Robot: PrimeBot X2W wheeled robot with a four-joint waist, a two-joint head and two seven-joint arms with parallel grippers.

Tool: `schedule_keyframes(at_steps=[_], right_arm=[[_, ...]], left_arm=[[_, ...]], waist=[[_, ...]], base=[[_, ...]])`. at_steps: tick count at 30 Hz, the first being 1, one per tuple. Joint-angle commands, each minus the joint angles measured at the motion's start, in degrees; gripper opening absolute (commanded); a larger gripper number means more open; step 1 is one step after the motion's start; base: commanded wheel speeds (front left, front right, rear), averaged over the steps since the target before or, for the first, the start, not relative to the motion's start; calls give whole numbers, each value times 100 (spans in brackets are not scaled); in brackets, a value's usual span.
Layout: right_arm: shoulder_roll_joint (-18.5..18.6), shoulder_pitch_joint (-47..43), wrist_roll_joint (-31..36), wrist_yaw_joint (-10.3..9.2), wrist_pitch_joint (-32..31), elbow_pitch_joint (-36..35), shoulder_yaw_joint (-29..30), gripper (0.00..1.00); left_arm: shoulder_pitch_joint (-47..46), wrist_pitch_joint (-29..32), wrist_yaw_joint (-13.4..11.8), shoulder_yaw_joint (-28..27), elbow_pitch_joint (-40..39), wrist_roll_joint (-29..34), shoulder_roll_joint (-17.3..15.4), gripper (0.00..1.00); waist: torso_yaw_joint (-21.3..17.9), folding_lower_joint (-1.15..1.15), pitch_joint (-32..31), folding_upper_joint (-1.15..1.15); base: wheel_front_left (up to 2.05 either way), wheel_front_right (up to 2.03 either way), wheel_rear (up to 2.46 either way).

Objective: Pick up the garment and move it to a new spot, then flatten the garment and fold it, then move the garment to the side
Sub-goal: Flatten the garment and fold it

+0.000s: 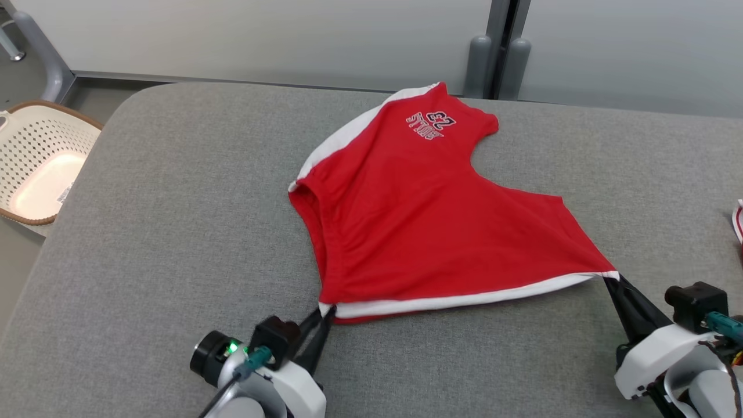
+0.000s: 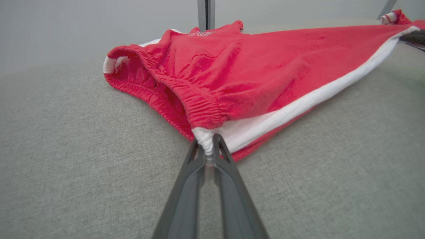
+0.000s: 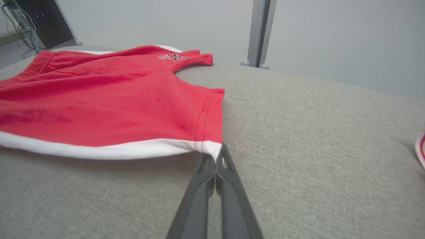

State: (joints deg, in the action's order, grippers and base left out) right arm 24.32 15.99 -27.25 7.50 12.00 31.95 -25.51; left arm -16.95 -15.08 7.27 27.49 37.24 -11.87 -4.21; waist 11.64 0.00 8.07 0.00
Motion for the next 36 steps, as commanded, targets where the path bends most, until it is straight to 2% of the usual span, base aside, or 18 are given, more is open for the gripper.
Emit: schedule_keyframes(at_steps=[1, 8, 17, 20, 23, 29, 31, 32, 36], right_arm=[[100, -62, -65, -3, -25, -52, -18, 0], [676, -360, -163, -3, -317, -378, -98, 0], [1596, -1186, -499, -4, -1089, -1516, -73, 0], [1858, -1649, -672, -4, -1445, -1894, 87, 0], [2165, -2020, -822, -7, -1753, -2341, 291, 0], [2498, -2262, -879, -8, -2114, -2963, 796, 0], [2577, -2167, -848, -7, -2285, -3202, 866, 0], [2764, -1997, -763, -7, -2502, -3391, 841, 0], [3026, -1452, -825, -7, -2851, -3664, 753, 0]], left_arm=[[67, -10, 22, 98, -26, 65, -66, 0], [282, 172, 19, 1056, -357, -49, -403, 0], [764, 912, 20, 1710, -1697, -538, -1039, 0], [885, 1107, -107, 1900, -2120, -234, -1313, 0], [1107, 1251, -185, 1969, -2473, -301, -1346, 0], [1194, 1395, -281, 1945, -2936, -365, -1403, 0], [1090, 1422, -365, 1870, -3083, -332, -1418, 0], [972, 1429, -442, 1793, -3190, -306, -1399, 0], [747, 1469, -506, 1681, -3301, -331, -1361, 0]], waist=[[-1, 0, -44, 0], [-98, 0, -219, 0], [-214, 0, -377, 0], [-167, 0, -442, 0], [-142, 0, -421, 0], [-49, 0, -360, 0], [-16, 0, -319, 0], [26, 0, -264, 0], [145, 0, -150, 0]], base=[[0, 0, 0], [0, 0, 0], [0, 0, 0], [0, 0, 0], [0, 0, 0], [0, 0, 0], [0, 0, 0], [0, 0, 0], [0, 0, 0]])
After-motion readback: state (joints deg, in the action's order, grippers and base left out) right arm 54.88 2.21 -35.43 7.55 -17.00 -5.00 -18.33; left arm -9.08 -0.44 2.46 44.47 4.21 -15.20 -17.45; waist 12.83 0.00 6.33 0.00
